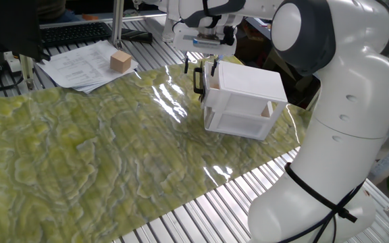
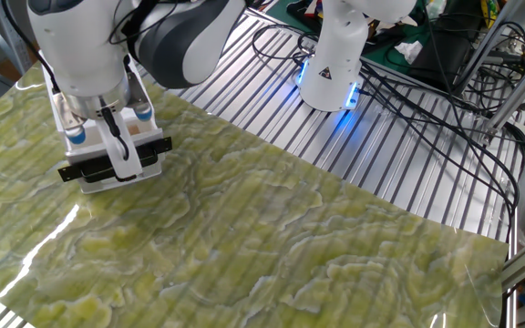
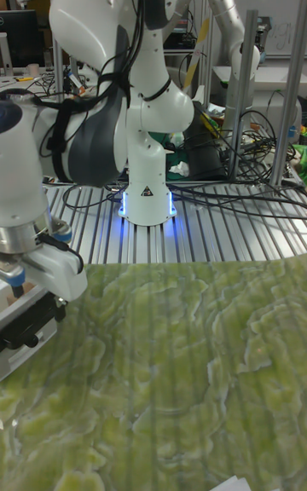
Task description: Take something out of a drawer
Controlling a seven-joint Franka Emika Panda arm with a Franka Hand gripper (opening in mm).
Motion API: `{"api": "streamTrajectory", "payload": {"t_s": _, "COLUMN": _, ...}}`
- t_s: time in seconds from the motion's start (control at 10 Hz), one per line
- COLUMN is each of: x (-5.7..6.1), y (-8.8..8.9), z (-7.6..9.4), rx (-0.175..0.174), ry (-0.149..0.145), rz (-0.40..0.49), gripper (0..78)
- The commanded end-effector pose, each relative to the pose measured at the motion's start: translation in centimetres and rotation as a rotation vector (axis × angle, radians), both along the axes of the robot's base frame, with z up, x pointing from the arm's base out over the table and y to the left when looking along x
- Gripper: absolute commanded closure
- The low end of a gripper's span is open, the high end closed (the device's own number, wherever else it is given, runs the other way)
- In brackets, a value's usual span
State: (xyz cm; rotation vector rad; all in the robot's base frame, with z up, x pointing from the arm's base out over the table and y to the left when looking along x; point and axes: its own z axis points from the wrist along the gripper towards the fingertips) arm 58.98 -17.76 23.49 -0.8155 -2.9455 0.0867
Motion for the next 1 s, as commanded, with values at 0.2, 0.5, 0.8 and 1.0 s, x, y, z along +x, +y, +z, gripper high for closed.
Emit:
{"api": "streamTrajectory", "payload": {"t_s": 0.2, "x": 0.3, "y": 0.4, "z": -0.7, "rx": 0.009, "ry": -0.019, "rz": -0.003, "gripper": 0.1}}
{"api": "streamTrajectory", "payload": {"t_s": 0.5, "x": 0.5, "y": 1.8, "z": -0.6, "rx": 0.014, "ry": -0.021, "rz": -0.028, "gripper": 0.1}}
{"api": "streamTrajectory", "payload": {"t_s": 0.8, "x": 0.6, "y": 2.1, "z": -0.5, "rx": 0.024, "ry": -0.023, "rz": -0.033, "gripper": 0.1}}
{"api": "streamTrajectory", "payload": {"t_s": 1.0, "x": 0.5, "y": 2.5, "z": -0.3, "rx": 0.035, "ry": -0.026, "rz": -0.046, "gripper": 0.1}}
